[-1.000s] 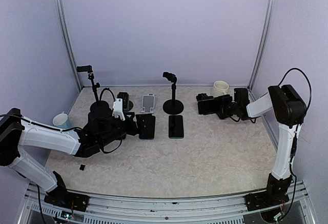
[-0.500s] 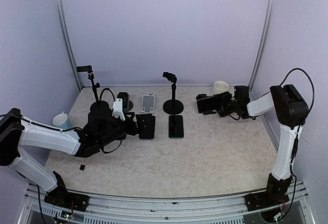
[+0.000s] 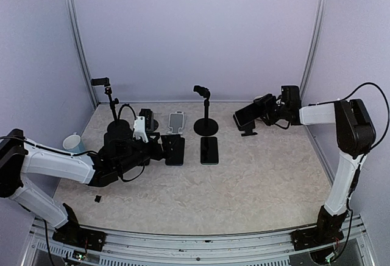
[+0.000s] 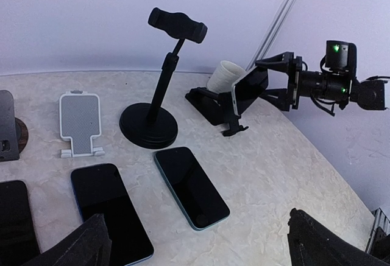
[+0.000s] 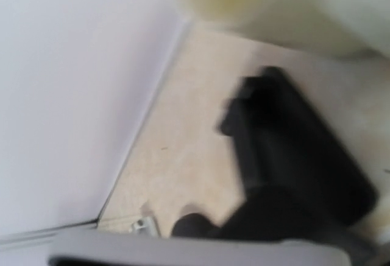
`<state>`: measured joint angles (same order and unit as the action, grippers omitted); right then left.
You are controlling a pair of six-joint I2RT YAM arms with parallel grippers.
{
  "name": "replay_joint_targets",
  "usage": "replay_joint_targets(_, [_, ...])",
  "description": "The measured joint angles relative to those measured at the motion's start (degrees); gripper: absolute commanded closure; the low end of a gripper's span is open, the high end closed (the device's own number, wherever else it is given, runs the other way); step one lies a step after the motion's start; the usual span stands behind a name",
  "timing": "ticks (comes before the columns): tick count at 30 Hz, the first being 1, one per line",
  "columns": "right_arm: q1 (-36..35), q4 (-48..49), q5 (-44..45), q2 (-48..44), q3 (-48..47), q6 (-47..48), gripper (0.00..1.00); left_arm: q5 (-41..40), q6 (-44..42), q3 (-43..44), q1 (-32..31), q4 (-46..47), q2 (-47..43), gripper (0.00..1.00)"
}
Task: Remove the phone from the phone stand
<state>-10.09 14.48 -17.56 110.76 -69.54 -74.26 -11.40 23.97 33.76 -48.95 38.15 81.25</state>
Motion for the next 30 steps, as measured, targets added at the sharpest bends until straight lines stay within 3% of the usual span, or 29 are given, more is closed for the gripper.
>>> replay_joint_targets(8, [-0.9, -12.7, -1.4, -8.0, -2.9, 13.9, 0.53, 0.0, -0.1, 0.0, 0.0, 0.0, 0.0, 0.01])
replay_joint_targets(21, [-5.2, -39.5, 0.1, -10.5, -4.1, 35.5, 0.51, -0.2, -0.2, 0.0, 0.0, 0.3, 0.0, 0.01])
replay_joint_targets(30, [-8.3, -49.6, 4.7, -10.1, -4.6, 42.1, 0.51, -1.1, -0.2, 0.0, -0.1, 0.4, 0.0, 0.01])
